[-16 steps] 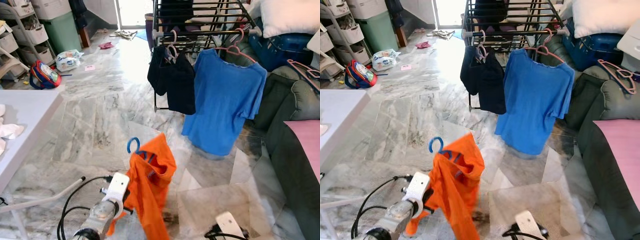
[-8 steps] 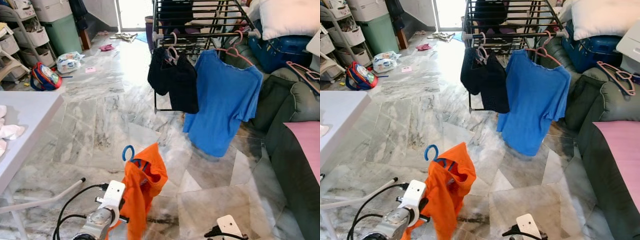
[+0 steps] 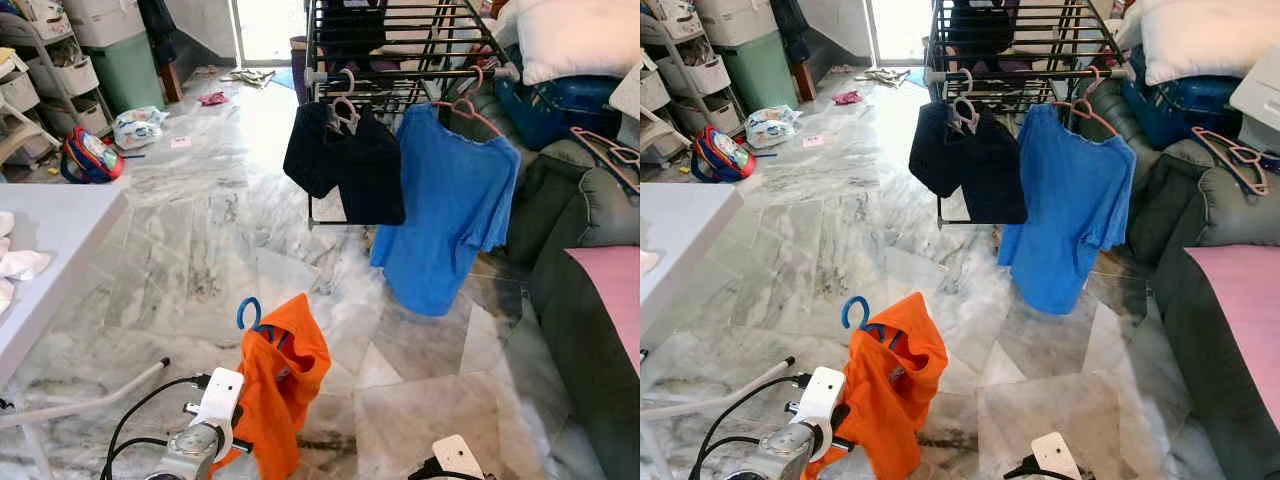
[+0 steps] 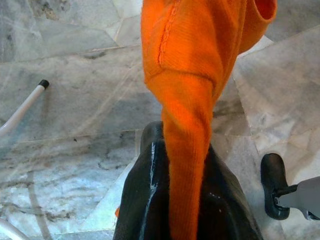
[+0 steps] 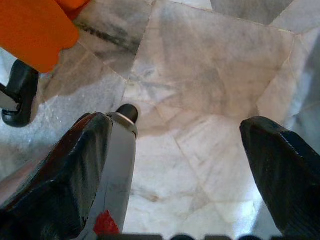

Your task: Hang hanger

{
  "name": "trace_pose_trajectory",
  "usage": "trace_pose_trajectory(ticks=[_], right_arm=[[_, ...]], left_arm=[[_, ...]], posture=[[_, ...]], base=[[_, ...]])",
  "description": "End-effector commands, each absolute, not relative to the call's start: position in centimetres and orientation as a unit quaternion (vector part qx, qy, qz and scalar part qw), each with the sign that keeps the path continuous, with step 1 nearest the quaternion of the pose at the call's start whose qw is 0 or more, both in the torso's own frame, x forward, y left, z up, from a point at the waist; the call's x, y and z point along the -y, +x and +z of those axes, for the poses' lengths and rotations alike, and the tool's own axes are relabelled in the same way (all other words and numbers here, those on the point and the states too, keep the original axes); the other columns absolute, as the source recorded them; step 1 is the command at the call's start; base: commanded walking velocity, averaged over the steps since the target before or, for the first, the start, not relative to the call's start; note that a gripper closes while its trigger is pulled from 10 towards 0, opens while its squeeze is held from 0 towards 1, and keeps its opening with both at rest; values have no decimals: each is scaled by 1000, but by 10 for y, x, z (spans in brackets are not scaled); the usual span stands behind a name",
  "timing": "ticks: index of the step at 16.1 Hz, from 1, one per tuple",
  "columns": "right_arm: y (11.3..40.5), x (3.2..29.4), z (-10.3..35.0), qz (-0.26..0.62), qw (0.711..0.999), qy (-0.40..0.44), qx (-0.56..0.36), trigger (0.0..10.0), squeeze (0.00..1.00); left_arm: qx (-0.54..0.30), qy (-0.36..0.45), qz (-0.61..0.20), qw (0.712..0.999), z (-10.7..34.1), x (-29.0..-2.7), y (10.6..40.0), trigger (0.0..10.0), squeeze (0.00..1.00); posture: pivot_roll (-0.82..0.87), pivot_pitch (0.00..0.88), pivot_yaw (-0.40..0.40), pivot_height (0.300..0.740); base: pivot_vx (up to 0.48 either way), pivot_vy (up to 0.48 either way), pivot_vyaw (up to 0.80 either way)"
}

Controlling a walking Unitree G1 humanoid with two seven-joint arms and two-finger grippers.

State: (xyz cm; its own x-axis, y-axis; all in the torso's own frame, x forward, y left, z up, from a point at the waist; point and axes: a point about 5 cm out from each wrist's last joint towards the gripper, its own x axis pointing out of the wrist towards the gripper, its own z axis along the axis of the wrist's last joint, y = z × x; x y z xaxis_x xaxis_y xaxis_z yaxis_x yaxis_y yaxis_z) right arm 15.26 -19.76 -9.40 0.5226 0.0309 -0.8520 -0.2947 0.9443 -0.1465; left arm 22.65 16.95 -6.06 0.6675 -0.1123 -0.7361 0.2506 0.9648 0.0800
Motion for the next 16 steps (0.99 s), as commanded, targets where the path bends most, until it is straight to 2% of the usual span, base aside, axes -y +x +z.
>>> trace_pose_trajectory(ticks=[1, 5, 9, 11, 16], right_arm=[[151, 198, -95, 86, 861, -128, -485, 10000, 0], [189, 194, -78, 39, 899, -68, -430, 10000, 0], [216, 180, -65, 52, 915, -60, -395, 10000, 0], [225, 174, -60, 62, 922, -55, -378, 10000, 0], [220, 168, -63, 77, 920, -62, -380, 10000, 0]], left_arm=[[-394, 87, -88, 911, -60, -173, 227, 10000, 0], [-369, 56, -69, 925, -49, -168, 244, 10000, 0], [-345, 54, -63, 935, -35, -168, 264, 10000, 0], [-337, 52, -60, 938, -31, -169, 268, 10000, 0], [-326, 52, -67, 941, -29, -162, 272, 10000, 0]], posture=[[-18, 0, -2, 740], [-19, 0, 1, 740], [-15, 0, 4, 740], [-13, 0, 4, 740], [-16, 0, 5, 740]], base=[[0, 0, 0], [0, 0, 0], [0, 0, 0], [0, 0, 0], [0, 0, 0]])
